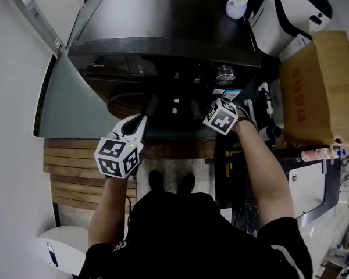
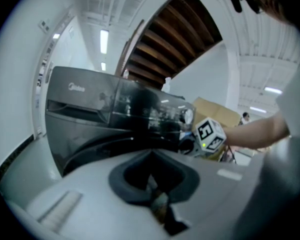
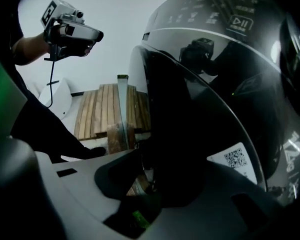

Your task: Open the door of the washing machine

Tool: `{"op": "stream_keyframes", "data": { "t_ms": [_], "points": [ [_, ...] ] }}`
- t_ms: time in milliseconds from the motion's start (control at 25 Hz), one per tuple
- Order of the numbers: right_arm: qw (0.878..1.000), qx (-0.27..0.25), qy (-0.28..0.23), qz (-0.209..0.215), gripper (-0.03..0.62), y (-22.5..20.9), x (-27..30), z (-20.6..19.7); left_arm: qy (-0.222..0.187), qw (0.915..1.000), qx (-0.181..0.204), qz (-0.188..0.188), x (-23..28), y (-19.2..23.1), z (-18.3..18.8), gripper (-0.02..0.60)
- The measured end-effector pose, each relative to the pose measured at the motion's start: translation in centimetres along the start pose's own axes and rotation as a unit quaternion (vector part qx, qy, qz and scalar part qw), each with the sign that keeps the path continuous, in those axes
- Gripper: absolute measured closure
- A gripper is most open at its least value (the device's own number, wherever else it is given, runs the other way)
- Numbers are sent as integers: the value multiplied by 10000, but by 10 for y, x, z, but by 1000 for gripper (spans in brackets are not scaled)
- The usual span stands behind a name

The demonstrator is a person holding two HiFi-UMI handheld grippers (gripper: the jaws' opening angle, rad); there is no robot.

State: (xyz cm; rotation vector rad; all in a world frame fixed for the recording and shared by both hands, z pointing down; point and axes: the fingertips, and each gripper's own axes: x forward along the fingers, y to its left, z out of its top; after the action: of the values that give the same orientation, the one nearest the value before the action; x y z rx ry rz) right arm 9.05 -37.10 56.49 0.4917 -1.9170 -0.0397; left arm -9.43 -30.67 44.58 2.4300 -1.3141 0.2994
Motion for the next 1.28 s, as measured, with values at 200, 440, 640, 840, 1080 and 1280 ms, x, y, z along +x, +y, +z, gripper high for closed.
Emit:
{"op": "stream_keyframes", "data": {
  "t_ms": [200, 440, 640, 840, 1080, 1280],
  "points": [
    [9997, -156, 57, -166, 477, 1, 3, -1, 6, 9999, -99, 92, -6, 5, -6, 572],
    [9976, 470, -265, -438, 459, -2, 4, 2, -101, 9999, -78, -14, -9, -1, -1, 573],
    [9915, 1011, -651, -497, 454, -1, -1, 3, -187, 9998, 6, 1, -18, 3, 8, 573],
    [9903, 1078, -687, -535, 447, -3, -1, 4, -272, 9995, 6, 132, -23, 24, 16, 574],
    [9924, 972, -706, -250, 454, -2, 1, 6, -295, 9995, -13, 108, -18, 40, 21, 574],
    [9869, 1210, -929, -516, 448, -3, -2, 8, -255, 9997, 28, 21, -15, 38, 21, 573]
  ]
}}
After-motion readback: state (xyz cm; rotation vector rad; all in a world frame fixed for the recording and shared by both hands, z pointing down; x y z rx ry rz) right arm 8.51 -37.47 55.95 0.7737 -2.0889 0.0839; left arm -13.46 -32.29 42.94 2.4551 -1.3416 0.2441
